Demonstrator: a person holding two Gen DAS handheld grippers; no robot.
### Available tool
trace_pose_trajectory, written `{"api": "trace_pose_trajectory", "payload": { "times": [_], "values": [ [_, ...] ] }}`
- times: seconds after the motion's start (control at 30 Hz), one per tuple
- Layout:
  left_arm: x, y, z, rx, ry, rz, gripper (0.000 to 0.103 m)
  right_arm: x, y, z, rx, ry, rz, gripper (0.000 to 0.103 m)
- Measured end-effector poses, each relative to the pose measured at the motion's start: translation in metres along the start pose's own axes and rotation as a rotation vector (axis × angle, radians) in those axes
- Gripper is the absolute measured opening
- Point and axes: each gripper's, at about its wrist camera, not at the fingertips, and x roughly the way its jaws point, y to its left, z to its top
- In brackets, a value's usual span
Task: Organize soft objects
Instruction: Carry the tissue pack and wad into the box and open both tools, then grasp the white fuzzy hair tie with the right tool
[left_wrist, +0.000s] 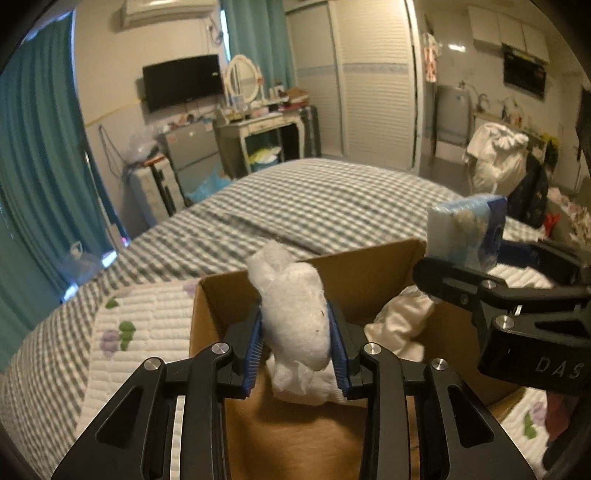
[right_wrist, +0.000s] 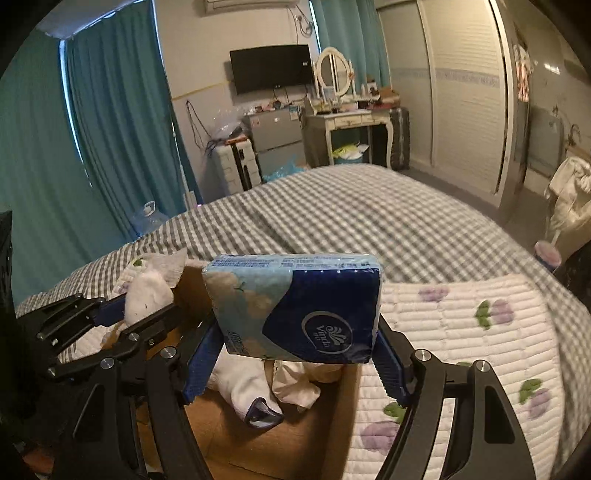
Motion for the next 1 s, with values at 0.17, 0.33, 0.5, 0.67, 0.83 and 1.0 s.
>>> {"api": "trace_pose_trajectory", "payload": {
  "times": [0.17, 0.33, 0.5, 0.67, 0.83, 1.0],
  "values": [
    [-0.015, -0.008, 0.000, 0.019, -0.030, 0.054, 0.087, -0.020, -0.004, 0.006, 0.013, -0.045, -0.038, 0.102],
    [-0.061, -0.003, 0.017, -0.013, -0.061, 0.075, 0.087, -0.077, -0.006, 0.023, 0.020, -0.102, -0.056, 0.103],
    [-0.136, 0.000, 0.035, -0.031, -0.151, 0.089, 0.087, -0.171, -0.001, 0.042, -0.010, -0.195, -0.075, 0.103],
    [-0.221, -0.001, 0.037, -0.034, -0.266, 0.128, 0.098, -0.252, 0.005, 0.036, -0.051, -0.254, -0.091, 0.103],
    [-0.265, 0.002, 0.016, -0.075, -0.263, 0.121, 0.098, -0.297, 0.017, 0.006, -0.123, -0.243, -0.090, 0.103],
    [-0.258, -0.002, -0.020, -0.086, -0.199, 0.132, 0.098, -0.290, 0.024, -0.041, -0.179, -0.181, -0.117, 0.103]
  ]
}}
